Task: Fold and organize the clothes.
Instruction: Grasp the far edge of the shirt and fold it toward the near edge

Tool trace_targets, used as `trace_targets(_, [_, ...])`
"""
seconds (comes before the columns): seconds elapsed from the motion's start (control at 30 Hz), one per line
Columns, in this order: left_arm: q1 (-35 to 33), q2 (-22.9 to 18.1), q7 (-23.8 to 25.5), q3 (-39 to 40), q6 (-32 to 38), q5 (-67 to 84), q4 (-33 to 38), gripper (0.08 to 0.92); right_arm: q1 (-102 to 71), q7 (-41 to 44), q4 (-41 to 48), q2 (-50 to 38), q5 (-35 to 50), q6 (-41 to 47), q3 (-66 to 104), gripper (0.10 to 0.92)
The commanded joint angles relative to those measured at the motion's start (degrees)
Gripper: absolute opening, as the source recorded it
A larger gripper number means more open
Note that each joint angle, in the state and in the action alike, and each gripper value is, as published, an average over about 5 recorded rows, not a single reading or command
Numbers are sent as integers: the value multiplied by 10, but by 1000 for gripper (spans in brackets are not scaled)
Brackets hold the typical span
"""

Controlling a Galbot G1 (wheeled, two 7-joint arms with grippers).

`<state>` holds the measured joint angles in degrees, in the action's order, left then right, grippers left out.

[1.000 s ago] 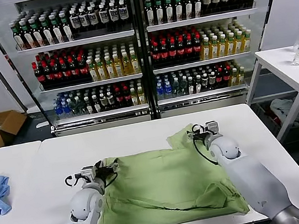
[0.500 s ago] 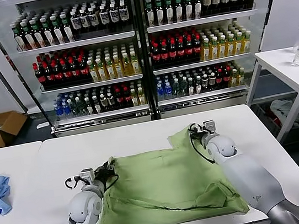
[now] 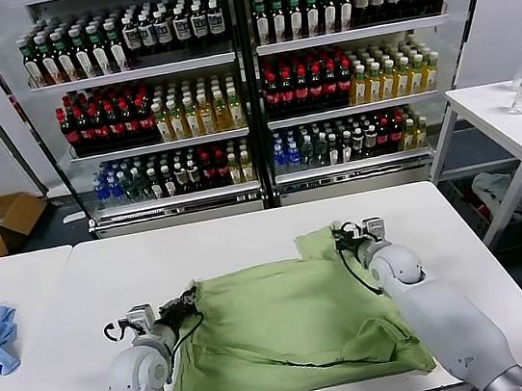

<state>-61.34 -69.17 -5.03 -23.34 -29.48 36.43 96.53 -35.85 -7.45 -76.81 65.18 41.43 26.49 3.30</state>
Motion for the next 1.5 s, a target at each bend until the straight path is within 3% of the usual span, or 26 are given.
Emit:
trace_targets(0.03, [-61, 8, 9, -39, 16, 46, 106, 96, -63, -5, -146, -41, 21, -20, 58, 106])
trace_targets(0.7, [-195, 7, 17, -80, 2, 16, 214, 87, -388, -28, -421, -85, 18, -33, 242, 106])
trace_targets(1.17, [-234, 9, 33, -68, -24, -132, 200, 90, -490, -37, -433, -44, -32, -17, 262, 106])
trace_targets(1.33, [-231, 0, 28, -58, -11, -179, 190, 174, -490, -31, -435, -40, -68, 21, 242, 141])
trace_targets(1.5, [-253, -23, -10, -61, 21, -188, 218, 320, -504, -29, -443, -34, -82, 17, 247, 283])
